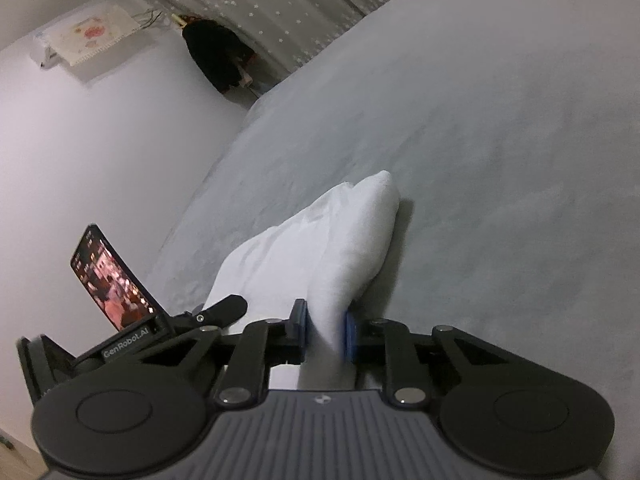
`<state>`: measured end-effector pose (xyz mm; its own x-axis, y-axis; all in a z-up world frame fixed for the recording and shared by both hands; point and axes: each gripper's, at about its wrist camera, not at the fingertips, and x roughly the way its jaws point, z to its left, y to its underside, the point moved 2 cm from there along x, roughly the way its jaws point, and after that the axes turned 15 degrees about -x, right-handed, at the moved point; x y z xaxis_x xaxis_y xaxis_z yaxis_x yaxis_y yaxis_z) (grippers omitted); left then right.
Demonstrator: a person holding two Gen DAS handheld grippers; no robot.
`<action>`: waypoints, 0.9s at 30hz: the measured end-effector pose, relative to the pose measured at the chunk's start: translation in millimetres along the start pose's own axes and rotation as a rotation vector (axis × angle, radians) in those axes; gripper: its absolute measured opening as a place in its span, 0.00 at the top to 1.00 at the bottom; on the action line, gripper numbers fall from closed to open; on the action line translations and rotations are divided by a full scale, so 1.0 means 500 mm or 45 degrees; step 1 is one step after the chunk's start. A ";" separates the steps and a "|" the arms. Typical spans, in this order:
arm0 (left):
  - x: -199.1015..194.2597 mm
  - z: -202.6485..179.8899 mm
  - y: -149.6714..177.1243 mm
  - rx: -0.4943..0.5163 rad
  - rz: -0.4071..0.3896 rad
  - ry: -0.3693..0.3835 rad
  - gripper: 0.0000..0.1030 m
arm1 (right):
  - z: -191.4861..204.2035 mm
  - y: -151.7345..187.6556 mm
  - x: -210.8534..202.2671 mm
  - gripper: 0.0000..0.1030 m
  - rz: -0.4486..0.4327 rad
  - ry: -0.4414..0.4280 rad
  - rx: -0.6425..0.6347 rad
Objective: Fold clothes
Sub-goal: 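Close both grippers on the folded white shirt bundle, then carry the folded shirt with both grippers toward the clothes stack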
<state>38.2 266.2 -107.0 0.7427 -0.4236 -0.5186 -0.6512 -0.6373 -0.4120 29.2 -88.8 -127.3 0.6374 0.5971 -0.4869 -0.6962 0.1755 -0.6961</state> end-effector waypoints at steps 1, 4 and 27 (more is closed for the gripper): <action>-0.001 0.004 -0.001 -0.032 0.006 0.017 0.75 | -0.004 -0.001 -0.003 0.82 -0.004 -0.012 0.019; -0.005 0.010 -0.002 -0.116 0.022 0.065 0.78 | -0.016 -0.006 -0.020 0.84 -0.025 -0.047 0.074; -0.037 -0.001 0.105 -0.157 0.282 0.065 0.79 | -0.078 -0.004 -0.176 0.84 0.046 -0.005 0.037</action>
<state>-9.7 240.1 -118.6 0.5933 -0.5912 -0.5463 -0.7771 -0.5978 -0.1969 -12.7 -172.2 -103.8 0.6102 0.6065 -0.5097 -0.7282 0.1761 -0.6623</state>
